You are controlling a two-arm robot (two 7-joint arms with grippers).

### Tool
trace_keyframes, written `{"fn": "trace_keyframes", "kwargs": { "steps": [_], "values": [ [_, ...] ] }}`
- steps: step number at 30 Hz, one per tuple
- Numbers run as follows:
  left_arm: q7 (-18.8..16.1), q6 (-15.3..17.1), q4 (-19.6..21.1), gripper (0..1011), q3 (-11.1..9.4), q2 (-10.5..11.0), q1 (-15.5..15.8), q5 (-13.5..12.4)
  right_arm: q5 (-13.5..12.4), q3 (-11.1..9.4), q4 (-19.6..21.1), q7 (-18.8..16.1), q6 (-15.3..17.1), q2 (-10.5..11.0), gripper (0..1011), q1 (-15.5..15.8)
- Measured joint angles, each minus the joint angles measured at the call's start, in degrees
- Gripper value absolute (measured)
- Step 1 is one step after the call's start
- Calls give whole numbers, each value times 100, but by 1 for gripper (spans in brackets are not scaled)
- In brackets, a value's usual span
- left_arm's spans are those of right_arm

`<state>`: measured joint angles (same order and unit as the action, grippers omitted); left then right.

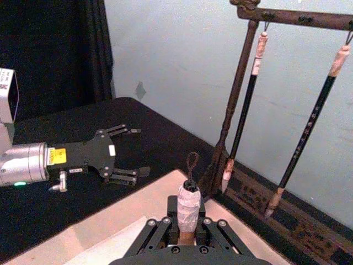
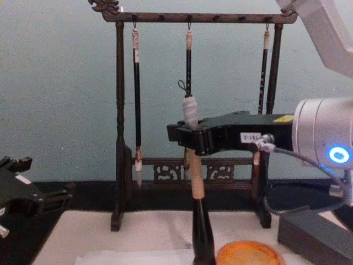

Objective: Pick up the brush from the inkstone, write on the paper, then place the brush back to its original position.

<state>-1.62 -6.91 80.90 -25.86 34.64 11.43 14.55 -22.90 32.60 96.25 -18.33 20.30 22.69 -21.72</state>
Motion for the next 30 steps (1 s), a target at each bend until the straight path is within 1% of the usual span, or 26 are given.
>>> {"fn": "trace_keyframes", "kwargs": {
  "steps": [5, 10, 19, 24, 30],
  "values": [
    [0, 0, 0, 1009, 0, 0, 0, 0, 70, -37, 49, -28, 14, -26, 153, 11],
    [0, 0, 0, 1010, 0, 0, 0, 0, 129, -26, 78, -130, -10, -118, 152, -18],
    [0, 0, 0, 1010, 0, 0, 0, 0, 221, 127, 122, -377, -120, -334, 153, -165],
    [0, 0, 0, 1010, 0, 0, 0, 0, 212, 218, 14, -496, -140, -447, 152, -207],
    [0, 0, 0, 1010, 0, 0, 0, 0, 90, 245, -130, -569, -130, -493, 153, -158]
  ]
}}
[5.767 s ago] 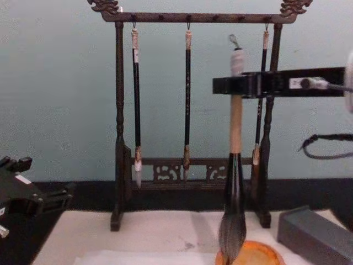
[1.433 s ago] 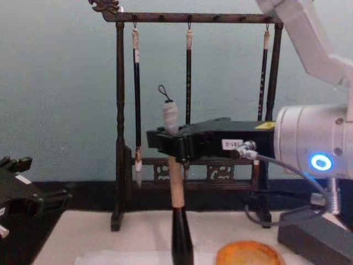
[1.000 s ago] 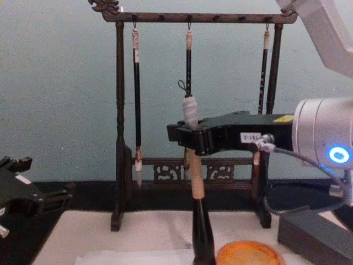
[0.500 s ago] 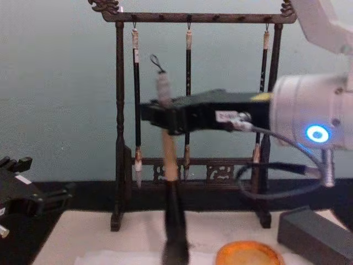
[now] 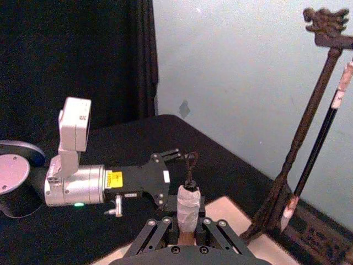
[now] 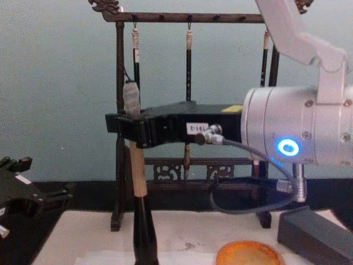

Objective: Pick up the brush from the inkstone, write on the paper, then place the brush back to its original position.

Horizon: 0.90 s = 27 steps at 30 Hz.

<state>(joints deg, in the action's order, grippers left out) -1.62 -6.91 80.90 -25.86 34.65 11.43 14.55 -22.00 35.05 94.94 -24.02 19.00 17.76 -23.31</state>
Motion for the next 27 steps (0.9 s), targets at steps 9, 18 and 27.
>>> {"fn": "trace_keyframes", "kwargs": {
  "steps": [9, 18, 27],
  "values": [
    [0, 0, 0, 1010, 0, 0, 0, 0, 12, -44, 29, 139, 186, 109, 153, 59],
    [0, 0, 0, 1010, 0, 0, 0, 0, 122, -260, 198, 376, 363, 263, 152, 199],
    [0, 0, 0, 1010, 0, 0, 0, 0, 146, -450, 268, 422, 378, 296, 153, 299]
  ]
}}
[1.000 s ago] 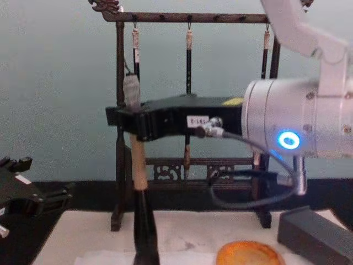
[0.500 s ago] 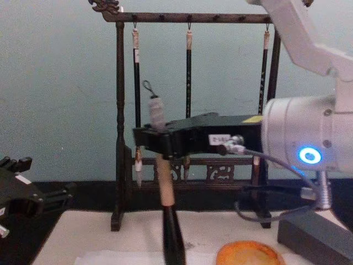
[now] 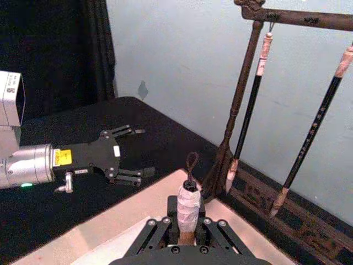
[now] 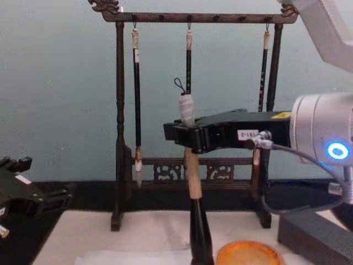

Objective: Pick up the brush from the inkstone, write on the paper, then place the brush back to its original position.

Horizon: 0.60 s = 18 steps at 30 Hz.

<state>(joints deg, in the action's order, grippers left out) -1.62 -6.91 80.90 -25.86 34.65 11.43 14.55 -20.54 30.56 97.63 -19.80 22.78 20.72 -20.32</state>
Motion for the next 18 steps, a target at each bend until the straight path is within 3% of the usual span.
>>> {"fn": "trace_keyframes", "kwargs": {
  "steps": [18],
  "values": [
    [0, 0, 0, 1010, 0, 0, 0, 0, -10, -92, 55, -57, -204, -105, 153, 58]
  ]
}}
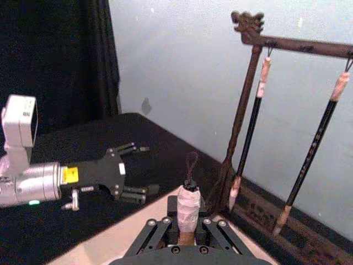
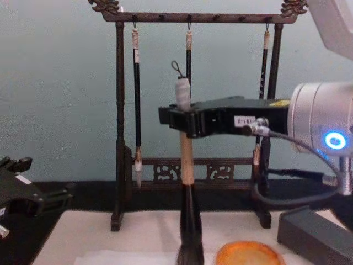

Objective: Pick up the brush from the inkstone, write on the paper, then place the brush back to its original position.

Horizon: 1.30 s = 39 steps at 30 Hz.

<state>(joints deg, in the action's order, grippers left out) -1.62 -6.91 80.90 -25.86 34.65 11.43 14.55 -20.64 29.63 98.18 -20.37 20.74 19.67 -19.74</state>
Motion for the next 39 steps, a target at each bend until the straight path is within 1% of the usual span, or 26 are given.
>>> {"fn": "trace_keyframes", "kwargs": {
  "steps": [5, 9, 16, 19, 23, 25, 28, 36, 39],
  "values": [
    [0, 0, 0, 1010, 0, 0, 0, 0, -46, -68, 80, 38, -82, -24, 152, 26],
    [0, 0, 0, 1010, 0, 0, 0, 0, -45, -123, 159, 88, -87, 6, 153, 34],
    [0, 0, 0, 1010, 0, 0, 0, 0, -2, -323, 356, 203, -60, 137, 153, -4],
    [0, 0, 0, 1010, 0, 0, 0, 0, 15, -386, 409, 237, -58, 162, 153, -23],
    [0, 0, 0, 1010, 0, 0, 0, -1, 25, -541, 491, 329, -57, 181, 152, -17],
    [0, 0, 0, 1010, 0, 0, 0, 0, 22, -628, 529, 398, -49, 180, 153, 34],
    [0, 0, 0, 1010, 0, 0, 0, 0, 16, -703, 561, 467, -27, 178, 153, 90],
    [0, 0, 0, 1010, 0, 0, 0, 0, -26, -966, 654, 686, 63, 156, 153, 355],
    [0, 0, 0, 1010, 0, 0, 0, 0, 8, -985, 685, 743, 118, 158, 153, 399]
  ]
}}
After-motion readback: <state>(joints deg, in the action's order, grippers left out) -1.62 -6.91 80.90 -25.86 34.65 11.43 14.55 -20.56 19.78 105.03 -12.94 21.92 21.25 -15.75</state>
